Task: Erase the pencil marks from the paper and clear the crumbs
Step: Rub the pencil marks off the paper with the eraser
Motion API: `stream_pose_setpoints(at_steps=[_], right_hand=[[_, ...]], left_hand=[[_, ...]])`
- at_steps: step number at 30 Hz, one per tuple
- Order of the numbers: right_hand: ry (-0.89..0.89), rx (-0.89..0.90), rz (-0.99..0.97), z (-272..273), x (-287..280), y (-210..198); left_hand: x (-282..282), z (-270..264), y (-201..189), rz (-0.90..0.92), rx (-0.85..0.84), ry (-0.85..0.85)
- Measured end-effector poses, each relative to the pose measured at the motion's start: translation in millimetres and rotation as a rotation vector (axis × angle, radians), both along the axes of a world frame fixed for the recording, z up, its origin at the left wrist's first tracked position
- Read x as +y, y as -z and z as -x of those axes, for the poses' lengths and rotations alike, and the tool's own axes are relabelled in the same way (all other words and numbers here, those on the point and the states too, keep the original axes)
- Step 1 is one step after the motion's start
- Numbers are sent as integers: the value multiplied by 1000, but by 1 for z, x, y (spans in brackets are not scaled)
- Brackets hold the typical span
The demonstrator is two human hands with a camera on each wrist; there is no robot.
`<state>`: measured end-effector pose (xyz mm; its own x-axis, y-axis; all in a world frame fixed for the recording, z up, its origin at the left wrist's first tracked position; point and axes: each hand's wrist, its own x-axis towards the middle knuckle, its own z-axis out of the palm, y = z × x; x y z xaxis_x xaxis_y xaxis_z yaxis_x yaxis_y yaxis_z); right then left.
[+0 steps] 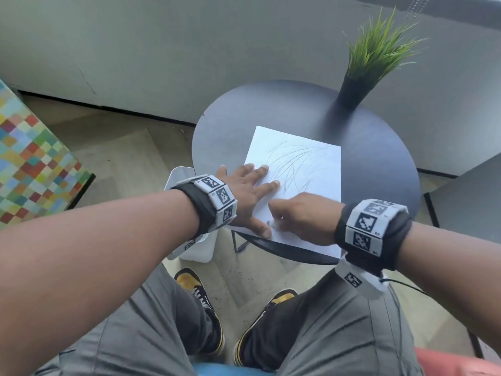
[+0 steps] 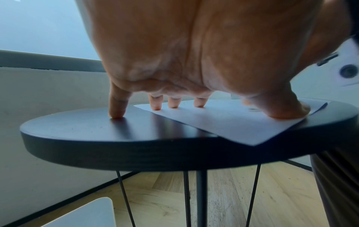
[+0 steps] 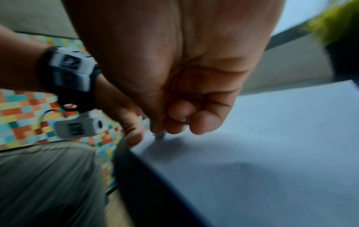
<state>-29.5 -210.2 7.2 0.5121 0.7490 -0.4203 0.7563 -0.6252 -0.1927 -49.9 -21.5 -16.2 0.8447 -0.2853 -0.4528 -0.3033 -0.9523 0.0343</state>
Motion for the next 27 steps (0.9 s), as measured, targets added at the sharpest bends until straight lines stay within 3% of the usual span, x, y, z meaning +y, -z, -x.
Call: stream_pose_setpoints(at_steps=[2,5,6,10,15,21,24,27], right_hand=[[30,6,14,-7,-1,-3],[334,-127,-90,-28,-3,-4],[357,-130,-97,-23,0,-3],[140,42,-90,9,10,4],[438,-26,-51,-33,-11,0],[513,-11,-83,-34,-15,2],[414,-6,-145,-13,1,3],[117,54,-71,15,13,8]], left_hand=[[0,-1,0,10,0,0],[0,0,1,18,-13,-6],[-1,1,1,21,-18,-12],[-5,10,3,54,-13,-52],[-5,13,-6,5,-40,-26],[8,13,-8,16,-20,-30],[7,11,-8,34,8,-40],[8,11,-8,38,31,-40]])
